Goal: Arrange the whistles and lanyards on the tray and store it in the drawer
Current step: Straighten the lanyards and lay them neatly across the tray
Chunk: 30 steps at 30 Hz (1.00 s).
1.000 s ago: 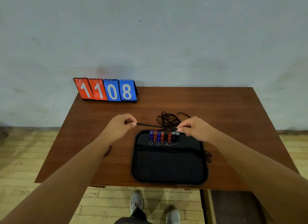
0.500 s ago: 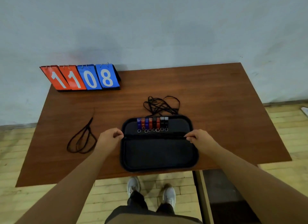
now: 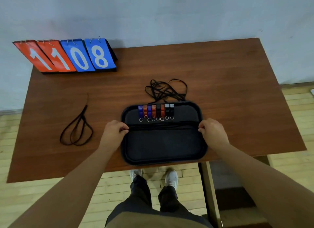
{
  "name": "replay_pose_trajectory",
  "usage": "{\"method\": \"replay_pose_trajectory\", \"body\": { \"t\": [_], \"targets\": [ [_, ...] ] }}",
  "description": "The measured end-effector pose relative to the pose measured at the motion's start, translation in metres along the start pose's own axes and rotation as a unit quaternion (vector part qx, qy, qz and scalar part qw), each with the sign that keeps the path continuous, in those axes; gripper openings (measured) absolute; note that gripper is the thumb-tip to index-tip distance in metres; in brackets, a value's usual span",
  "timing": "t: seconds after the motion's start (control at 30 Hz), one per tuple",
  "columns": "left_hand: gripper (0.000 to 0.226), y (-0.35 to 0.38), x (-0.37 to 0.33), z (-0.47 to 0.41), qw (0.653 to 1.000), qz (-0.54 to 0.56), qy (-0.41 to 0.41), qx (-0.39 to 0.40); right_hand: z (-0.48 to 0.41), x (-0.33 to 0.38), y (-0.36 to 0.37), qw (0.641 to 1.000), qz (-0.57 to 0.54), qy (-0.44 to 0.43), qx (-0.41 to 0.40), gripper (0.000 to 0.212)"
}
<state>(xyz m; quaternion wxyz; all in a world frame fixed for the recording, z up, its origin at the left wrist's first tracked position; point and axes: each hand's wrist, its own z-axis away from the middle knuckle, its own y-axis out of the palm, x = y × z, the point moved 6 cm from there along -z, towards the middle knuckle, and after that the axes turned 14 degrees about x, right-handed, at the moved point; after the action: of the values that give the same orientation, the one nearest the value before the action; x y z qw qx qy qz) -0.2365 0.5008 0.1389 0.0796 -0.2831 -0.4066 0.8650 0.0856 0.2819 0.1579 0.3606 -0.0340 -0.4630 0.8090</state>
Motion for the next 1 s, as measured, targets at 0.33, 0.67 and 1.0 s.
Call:
{"method": "replay_pose_trajectory", "body": {
  "t": [0.33,0.67,1.0],
  "targets": [
    [0.010,0.009,0.006,-0.019,0.997,-0.075,0.015,-0.032,-0.016,0.003,0.010,0.997,0.065,0.010,-0.033,0.018],
    [0.012,-0.023,-0.006,-0.004,0.997,0.007,-0.011,-0.073,-0.012,0.013,-0.008,0.999,0.017,-0.007,-0.043,0.026],
    [0.012,-0.082,-0.096,-0.087,0.995,0.011,0.086,-0.042,-0.073,0.068,-0.082,0.997,-0.057,0.005,-0.058,0.026]
  ]
}}
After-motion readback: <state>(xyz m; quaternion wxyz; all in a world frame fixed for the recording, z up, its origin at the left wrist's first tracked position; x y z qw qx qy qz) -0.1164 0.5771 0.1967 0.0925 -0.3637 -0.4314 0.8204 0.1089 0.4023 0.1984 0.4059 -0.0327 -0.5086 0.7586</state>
